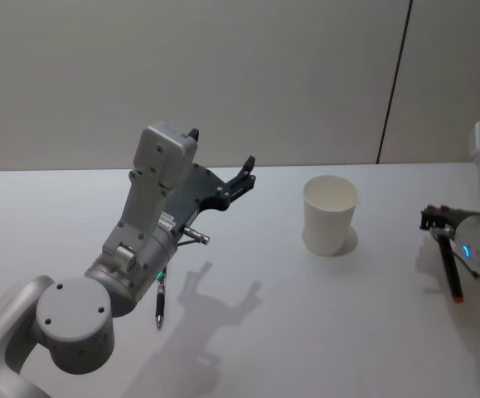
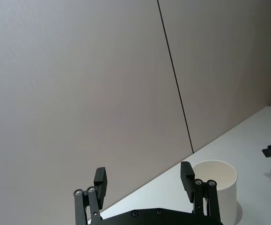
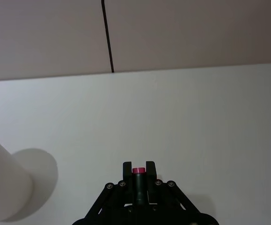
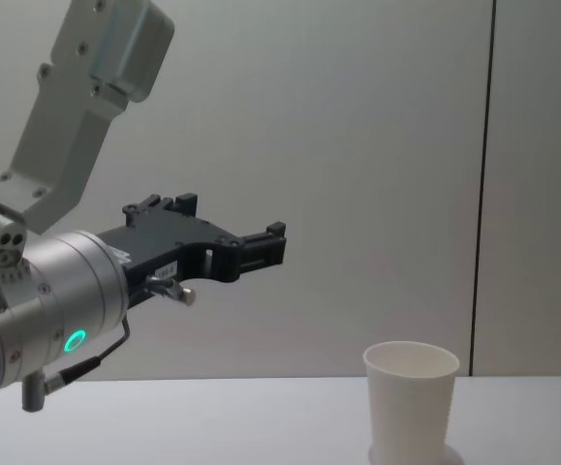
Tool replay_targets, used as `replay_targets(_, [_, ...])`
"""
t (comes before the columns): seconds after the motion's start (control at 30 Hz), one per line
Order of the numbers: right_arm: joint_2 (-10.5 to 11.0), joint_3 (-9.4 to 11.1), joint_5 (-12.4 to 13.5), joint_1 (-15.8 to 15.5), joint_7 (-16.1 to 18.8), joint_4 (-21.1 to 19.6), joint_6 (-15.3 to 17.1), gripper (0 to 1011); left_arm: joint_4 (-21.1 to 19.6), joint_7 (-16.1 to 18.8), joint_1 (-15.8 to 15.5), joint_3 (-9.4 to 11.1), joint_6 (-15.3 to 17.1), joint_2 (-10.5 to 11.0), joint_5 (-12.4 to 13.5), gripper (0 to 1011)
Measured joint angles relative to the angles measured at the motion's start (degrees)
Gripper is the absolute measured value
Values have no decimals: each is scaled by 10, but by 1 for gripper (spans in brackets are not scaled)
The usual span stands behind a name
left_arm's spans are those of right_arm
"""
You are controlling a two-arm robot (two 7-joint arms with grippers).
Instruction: Place the pen into the pen holder.
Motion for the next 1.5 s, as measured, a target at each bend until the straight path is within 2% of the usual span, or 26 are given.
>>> replay_targets(0.43, [3,-2,-17,-20,24,-47,-81,157,0,0,0,0,0,0,0,1000])
replay_targets(0.77, [3,-7,-35,-32,39,-68,-164,157,0,0,0,0,0,0,0,1000])
replay_targets(0.9, [2,-10,-42,-35,44,-73,-203,157,0,0,0,0,0,0,0,1000])
replay_targets(0.93, [1,-11,-46,-36,46,-74,-222,157,0,0,0,0,0,0,0,1000])
replay_targets(0.97, [1,-11,-46,-36,46,-74,-222,157,0,0,0,0,0,0,0,1000])
replay_targets(1.07, [-1,-14,-53,-37,50,-74,-257,157,0,0,0,0,0,0,0,1000])
replay_targets(1.17, [-2,-16,-58,-38,52,-74,-279,157,0,0,0,0,0,0,0,1000])
replay_targets(1.2, [-3,-18,-60,-38,54,-72,-296,157,0,0,0,0,0,0,0,1000])
replay_targets(1.5, [-10,-27,-78,-35,60,-57,-386,157,0,0,0,0,0,0,0,1000])
